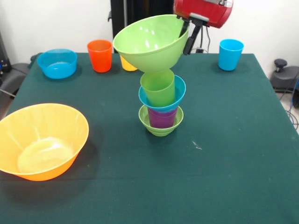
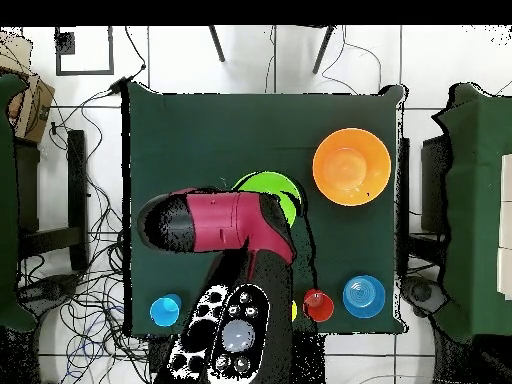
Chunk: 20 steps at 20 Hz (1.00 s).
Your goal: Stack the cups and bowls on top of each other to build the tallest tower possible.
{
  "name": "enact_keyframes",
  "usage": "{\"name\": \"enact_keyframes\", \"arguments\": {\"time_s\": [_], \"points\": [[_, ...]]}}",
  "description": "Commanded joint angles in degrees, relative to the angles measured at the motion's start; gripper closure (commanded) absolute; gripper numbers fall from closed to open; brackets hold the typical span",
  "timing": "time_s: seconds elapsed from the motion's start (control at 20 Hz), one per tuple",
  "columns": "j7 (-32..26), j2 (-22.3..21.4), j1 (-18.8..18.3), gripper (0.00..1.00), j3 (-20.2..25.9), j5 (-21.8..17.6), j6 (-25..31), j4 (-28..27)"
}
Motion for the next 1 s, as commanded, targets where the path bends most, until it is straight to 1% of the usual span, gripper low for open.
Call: {"name": "enact_keyframes", "arguments": {"time_s": [0.05, 0.4, 0.6, 1.0], "points": [[7.25, 4.62, -0.68, 1.00, 3.96, 1.13, 0.48, 1.94], [6.33, 5.42, -1.08, 1.00, 4.23, 1.08, 0.98, 0.09], [7.56, 6.65, -0.37, 1.00, 3.85, 0.83, -1.34, -1.06], [8.48, 6.23, 0.48, 1.00, 3.44, 1.49, -0.14, -0.44]]}}
